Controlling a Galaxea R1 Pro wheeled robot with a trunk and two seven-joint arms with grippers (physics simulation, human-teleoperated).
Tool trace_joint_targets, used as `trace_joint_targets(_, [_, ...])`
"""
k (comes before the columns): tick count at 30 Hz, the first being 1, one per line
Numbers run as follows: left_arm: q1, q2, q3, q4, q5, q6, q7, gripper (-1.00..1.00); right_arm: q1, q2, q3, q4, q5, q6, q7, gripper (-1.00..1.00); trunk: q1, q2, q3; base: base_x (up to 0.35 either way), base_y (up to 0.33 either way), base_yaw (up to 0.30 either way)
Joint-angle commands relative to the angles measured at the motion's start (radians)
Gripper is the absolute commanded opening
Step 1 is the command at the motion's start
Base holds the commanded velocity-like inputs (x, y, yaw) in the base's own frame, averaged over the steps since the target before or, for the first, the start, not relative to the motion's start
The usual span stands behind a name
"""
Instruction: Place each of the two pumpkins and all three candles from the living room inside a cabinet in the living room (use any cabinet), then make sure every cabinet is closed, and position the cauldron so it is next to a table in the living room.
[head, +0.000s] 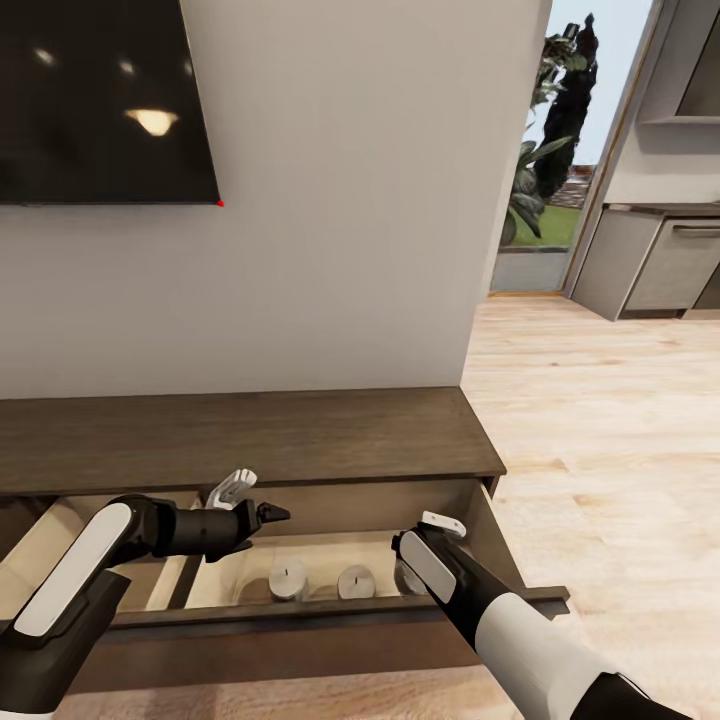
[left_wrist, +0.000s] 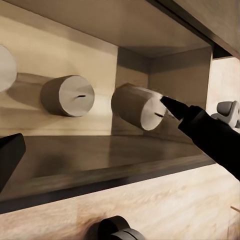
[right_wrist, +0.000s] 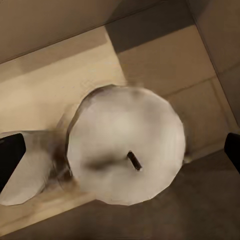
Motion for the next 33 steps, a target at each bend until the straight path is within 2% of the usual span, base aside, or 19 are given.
trace_joint_targets(1, [-0.001, 0.001, -0.001, -0.001, 0.010, -0.001, 0.011, 1.00, -0.001, -0.001, 0.005, -0.001, -0.004, 0.005, -0.006, 1.00, 0.000, 0.000, -0.001, 0.000, 0.000, 0.000])
trace_joint_targets(7, [-0.001, 0.001, -0.001, 0.000, 0.010, -0.001, 0.011, 1.00, -0.001, -0.001, 0.005, -0.001, -0.004, 0.005, -0.006, 1.00, 0.000, 0.000, -0.001, 0.000, 0.000, 0.000])
trace_joint_targets(27, [-0.001, -0.004, -0.001, 0.012, 0.010, -0.002, 0.014, 1.00, -0.001, -0.002, 0.004, -0.001, -0.005, 0.013, -0.006, 1.00, -0.077, 0.140, 0.062, 0.000, 0.000, 0.000])
trace_joint_targets(33, [-0.001, -0.005, -0.001, 0.013, 0.010, -0.002, 0.015, 1.00, -0.001, -0.002, 0.003, -0.001, -0.006, 0.017, -0.006, 1.00, -0.100, 0.182, 0.081, -0.129, 0.000, 0.000])
